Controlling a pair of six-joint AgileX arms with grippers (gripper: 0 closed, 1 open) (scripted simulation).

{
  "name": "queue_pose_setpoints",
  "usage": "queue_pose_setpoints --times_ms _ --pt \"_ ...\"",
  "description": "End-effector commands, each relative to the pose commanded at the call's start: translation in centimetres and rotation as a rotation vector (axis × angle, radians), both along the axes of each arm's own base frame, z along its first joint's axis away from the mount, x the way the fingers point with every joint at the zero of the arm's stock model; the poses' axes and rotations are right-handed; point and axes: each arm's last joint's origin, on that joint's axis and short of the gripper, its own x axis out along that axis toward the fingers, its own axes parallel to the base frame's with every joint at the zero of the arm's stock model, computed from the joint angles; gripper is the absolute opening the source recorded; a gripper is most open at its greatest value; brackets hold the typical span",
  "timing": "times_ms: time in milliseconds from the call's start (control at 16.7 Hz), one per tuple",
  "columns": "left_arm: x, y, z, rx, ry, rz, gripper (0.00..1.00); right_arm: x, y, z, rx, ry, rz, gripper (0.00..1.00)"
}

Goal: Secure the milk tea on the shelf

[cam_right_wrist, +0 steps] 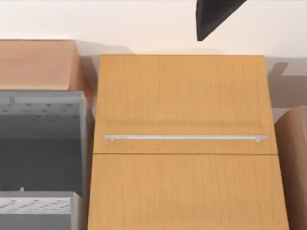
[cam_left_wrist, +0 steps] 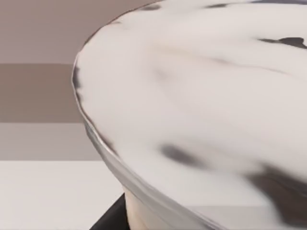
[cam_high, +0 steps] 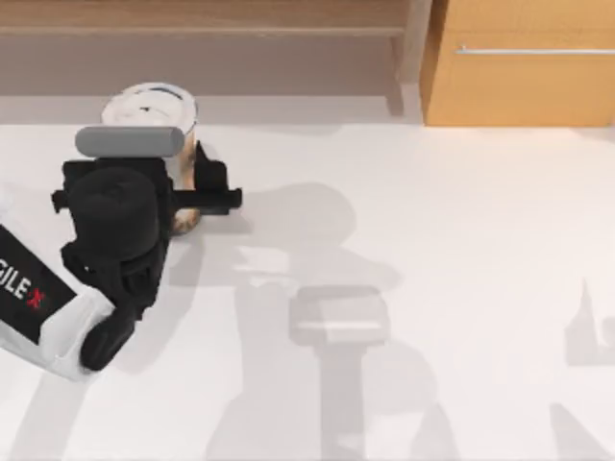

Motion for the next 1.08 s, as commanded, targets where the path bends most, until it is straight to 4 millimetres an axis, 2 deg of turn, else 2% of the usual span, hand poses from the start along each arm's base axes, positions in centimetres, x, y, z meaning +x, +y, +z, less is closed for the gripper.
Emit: queue_pose_setpoints --times_ms 120,240,480,660,840,1080 --pt "0.0 0.0 -0.1 0.003 0.003 0.000 0.00 0.0 0.0 0.0 0.000 0.000 0.000 1.00" --pt "0.6 -0.3 1.2 -0.021 -0.045 -0.013 0.00 0.0 0.0 0.0 0.000 0.000 0.000 1.00" --pt "3.0 -0.8 5.7 -0.068 -0.160 -0.069 0.00 0.0 0.0 0.0 0.000 0.000 0.000 1.00" --pt "5.1 -0.5 9.7 -0.083 -0.225 -0.110 0.00 0.0 0.0 0.0 0.000 0.000 0.000 1.00" --pt "7.4 1.3 13.1 -0.072 -0.240 -0.125 0.00 0.0 0.0 0.0 0.000 0.000 0.000 1.00" --pt "10.2 6.0 15.6 -0.037 -0.171 -0.100 0.00 0.0 0.0 0.0 0.000 0.000 0.000 1.00"
